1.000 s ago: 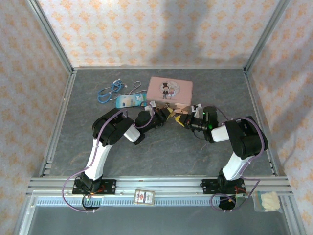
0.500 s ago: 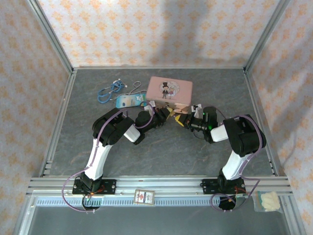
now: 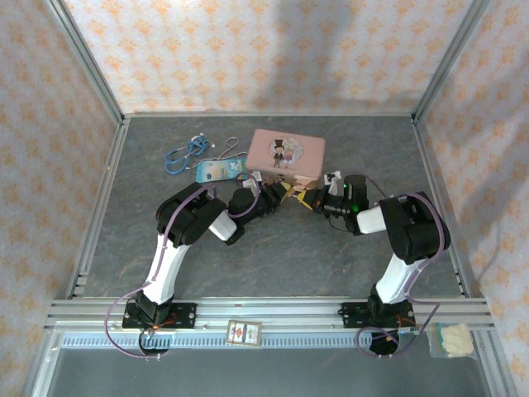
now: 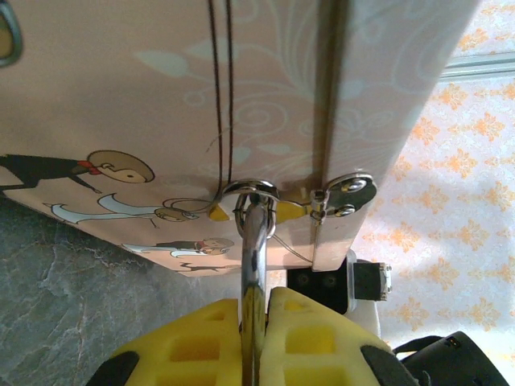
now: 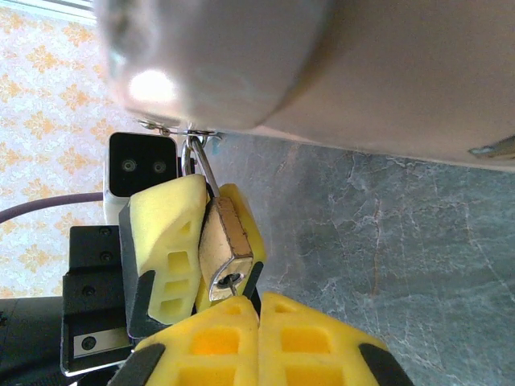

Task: Unlock the padlock with the key

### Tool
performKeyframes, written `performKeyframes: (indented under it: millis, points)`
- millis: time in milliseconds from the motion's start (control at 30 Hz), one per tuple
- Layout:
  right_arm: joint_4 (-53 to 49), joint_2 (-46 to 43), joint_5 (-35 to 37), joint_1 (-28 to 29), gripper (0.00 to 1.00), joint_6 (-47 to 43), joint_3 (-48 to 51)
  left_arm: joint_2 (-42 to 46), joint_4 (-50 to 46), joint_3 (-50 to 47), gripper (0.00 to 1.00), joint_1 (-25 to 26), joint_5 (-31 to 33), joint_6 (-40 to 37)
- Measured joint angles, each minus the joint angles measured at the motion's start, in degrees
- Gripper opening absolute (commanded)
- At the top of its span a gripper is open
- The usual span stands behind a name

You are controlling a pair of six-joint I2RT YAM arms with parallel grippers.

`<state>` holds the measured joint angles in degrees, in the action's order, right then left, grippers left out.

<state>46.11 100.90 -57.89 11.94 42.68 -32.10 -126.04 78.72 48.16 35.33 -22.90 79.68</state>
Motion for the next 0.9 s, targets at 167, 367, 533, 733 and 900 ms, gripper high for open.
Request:
performKeyframes:
  millis: [167, 367, 533, 733, 900]
  points:
    - [3.37, 0.0, 1.4, 0.55, 0.0, 2.47, 1.42, 0.0, 0.31, 0.0, 0.0, 0.35, 1.25, 0.83]
    - [9.29, -0.02, 5.35, 2.14, 0.0, 7.26, 4.26, 0.0, 0.39, -0.02, 0.0, 1.36, 4.0, 1.86]
    - [13.97, -0.02, 9.14, 3.74, 0.0, 11.61, 6.69, 0.31, 0.5, -0.68, 0.0, 2.32, 6.6, 2.89]
    - [15.96, -0.42, 11.02, 4.66, 0.0, 13.27, 7.15, 0.31, 1.79, -0.7, 0.0, 3.19, 7.41, 3.8]
    - [16.61, -0.46, 11.67, 5.16, 0.0, 13.51, 7.13, 0.31, 2.51, -0.7, 0.0, 3.41, 7.39, 4.17]
